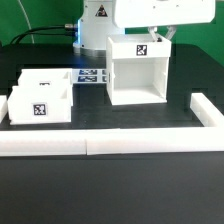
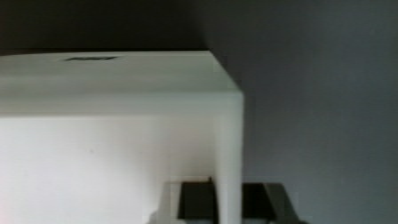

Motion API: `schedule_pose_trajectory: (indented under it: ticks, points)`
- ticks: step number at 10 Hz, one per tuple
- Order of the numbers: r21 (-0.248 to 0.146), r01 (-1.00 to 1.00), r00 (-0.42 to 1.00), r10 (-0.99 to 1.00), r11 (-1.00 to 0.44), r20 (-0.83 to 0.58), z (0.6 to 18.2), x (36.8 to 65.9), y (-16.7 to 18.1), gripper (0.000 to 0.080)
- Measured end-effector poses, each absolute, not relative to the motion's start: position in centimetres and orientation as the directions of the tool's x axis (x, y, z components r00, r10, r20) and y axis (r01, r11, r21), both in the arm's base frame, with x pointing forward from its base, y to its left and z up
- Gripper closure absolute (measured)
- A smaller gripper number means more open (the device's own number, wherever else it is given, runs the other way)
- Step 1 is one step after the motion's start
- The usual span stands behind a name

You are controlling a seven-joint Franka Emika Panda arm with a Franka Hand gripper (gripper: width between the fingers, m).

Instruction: Assemble drawer

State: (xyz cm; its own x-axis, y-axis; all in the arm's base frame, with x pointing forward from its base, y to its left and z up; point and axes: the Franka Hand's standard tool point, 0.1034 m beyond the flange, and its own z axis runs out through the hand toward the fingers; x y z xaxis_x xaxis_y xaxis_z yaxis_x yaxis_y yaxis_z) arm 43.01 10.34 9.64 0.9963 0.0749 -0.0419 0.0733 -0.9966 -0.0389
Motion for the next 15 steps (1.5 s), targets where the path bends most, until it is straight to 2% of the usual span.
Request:
schedule_pose_trajectory:
  ticks: [11,15]
  points:
    - [-0.072,0.092,0.993,0.086,-0.993,0.084,9.6,56.5,9.9,0.0762]
    - [-0.072,0.095,0.991,0.087,-0.993,0.098,9.7,57.0,9.9,0.0762]
